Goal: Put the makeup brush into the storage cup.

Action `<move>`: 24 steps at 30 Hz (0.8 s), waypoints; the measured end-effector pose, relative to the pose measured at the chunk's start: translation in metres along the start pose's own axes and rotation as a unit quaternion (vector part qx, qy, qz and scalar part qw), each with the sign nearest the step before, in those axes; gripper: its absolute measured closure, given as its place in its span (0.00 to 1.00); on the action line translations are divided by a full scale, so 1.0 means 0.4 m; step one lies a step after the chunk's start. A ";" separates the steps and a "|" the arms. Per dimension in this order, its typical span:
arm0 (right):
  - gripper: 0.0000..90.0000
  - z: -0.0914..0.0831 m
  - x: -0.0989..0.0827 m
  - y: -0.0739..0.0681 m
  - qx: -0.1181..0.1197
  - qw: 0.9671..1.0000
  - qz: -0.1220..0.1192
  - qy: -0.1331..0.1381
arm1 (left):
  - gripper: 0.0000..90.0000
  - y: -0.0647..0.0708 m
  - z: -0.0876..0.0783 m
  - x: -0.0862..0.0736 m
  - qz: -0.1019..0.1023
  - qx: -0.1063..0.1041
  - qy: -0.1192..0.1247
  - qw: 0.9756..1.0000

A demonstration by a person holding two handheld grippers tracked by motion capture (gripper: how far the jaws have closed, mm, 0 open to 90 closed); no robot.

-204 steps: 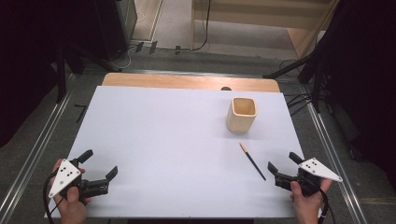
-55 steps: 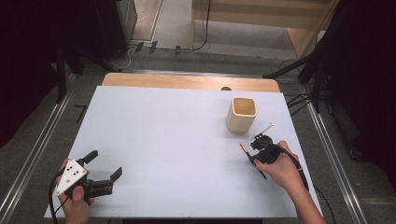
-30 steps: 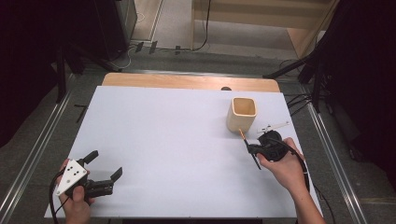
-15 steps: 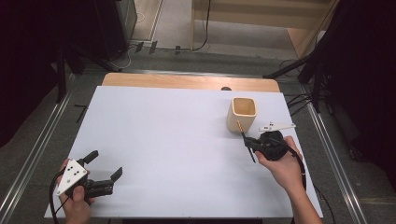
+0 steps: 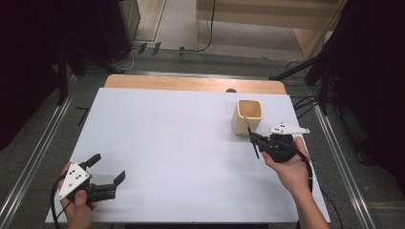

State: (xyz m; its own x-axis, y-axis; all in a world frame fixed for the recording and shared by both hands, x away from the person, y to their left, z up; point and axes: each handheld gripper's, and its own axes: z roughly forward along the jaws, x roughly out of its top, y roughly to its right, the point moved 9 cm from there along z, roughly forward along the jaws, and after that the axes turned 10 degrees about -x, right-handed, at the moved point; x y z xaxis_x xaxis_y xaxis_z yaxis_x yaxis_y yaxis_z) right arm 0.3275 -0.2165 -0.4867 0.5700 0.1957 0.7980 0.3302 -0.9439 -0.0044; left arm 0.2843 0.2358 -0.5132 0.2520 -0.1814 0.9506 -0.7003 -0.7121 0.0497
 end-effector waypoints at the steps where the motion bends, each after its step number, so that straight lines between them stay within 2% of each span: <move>1: 0.94 -0.001 0.002 0.001 -0.001 1.000 0.002 0.004 | 0.00 0.000 0.000 0.000 0.000 0.000 0.000 1.000; 8: 0.94 -0.005 0.020 0.003 0.002 0.999 0.008 0.036 | 0.00 0.000 0.000 0.000 0.000 -0.002 0.001 1.000; 24: 0.94 -0.007 0.049 0.006 -0.001 0.997 0.018 0.078 | 0.00 0.002 0.000 0.000 0.000 -0.002 0.001 1.000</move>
State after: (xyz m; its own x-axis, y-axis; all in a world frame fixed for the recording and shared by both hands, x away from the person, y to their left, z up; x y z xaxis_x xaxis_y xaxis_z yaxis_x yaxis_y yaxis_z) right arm 0.3371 -0.2155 -0.4694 0.4570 0.1176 0.8816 0.3092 -0.9504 -0.0335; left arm 0.2837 0.2355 -0.5131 0.2505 -0.1810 0.9510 -0.7033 -0.7091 0.0504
